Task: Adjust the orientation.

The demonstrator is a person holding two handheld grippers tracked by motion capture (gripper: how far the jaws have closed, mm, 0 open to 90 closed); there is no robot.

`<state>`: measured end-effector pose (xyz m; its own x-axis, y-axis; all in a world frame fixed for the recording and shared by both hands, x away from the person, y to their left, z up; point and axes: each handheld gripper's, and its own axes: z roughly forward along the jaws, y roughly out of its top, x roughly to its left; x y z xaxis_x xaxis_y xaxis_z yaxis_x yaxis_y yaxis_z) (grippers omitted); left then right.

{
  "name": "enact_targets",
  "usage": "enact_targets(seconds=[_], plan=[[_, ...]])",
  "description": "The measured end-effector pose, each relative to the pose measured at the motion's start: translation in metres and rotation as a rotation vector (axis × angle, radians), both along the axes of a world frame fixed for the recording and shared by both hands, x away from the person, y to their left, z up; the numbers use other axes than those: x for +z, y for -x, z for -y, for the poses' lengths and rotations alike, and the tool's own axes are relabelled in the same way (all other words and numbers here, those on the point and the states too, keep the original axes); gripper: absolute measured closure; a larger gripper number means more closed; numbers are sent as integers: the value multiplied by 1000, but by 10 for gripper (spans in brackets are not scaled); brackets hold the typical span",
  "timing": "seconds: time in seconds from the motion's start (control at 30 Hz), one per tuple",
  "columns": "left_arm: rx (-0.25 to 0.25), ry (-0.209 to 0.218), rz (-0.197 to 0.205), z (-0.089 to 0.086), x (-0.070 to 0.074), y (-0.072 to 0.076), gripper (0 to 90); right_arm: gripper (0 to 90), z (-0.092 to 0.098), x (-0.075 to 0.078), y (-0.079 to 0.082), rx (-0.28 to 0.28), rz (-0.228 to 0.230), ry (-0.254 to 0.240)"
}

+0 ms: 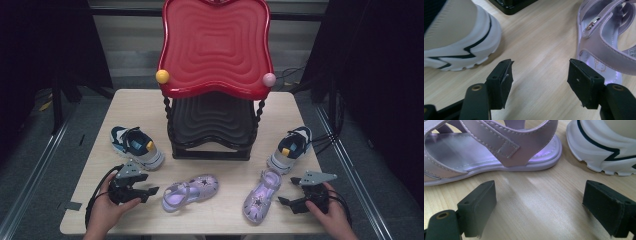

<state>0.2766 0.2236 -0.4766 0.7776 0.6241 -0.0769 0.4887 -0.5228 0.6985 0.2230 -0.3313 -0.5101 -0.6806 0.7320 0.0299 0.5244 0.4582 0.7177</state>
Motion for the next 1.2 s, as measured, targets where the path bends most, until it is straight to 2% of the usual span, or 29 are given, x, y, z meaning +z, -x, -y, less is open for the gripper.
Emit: enact_targets(seconds=[0.03,0.13,0.23,0.33,0.4,0.57,0.73,0.77,1.2], plan=[[-1,-10,7,1,0,-1,375,109,0,0,0,0,-1,0],[-16,-6,-6,8,-1,-2,391,109,0,0,0,0,0,0],[-35,6,-14,15,-1,-2,421,109,0,0,0,0,-1,0],[-33,15,-27,20,-1,-3,435,109,0,0,0,-1,0,0],[-31,10,-19,20,-1,-3,439,109,0,0,0,0,0,0],[-31,36,-41,20,-4,-4,452,109,0,0,0,0,0,0],[-42,36,-42,21,-3,-3,470,109,0,0,0,1,1,0],[-42,47,-50,22,-3,-2,474,109,0,0,0,0,0,0],[-70,44,-65,25,0,8,523,108,0,0,0,0,0,0]])
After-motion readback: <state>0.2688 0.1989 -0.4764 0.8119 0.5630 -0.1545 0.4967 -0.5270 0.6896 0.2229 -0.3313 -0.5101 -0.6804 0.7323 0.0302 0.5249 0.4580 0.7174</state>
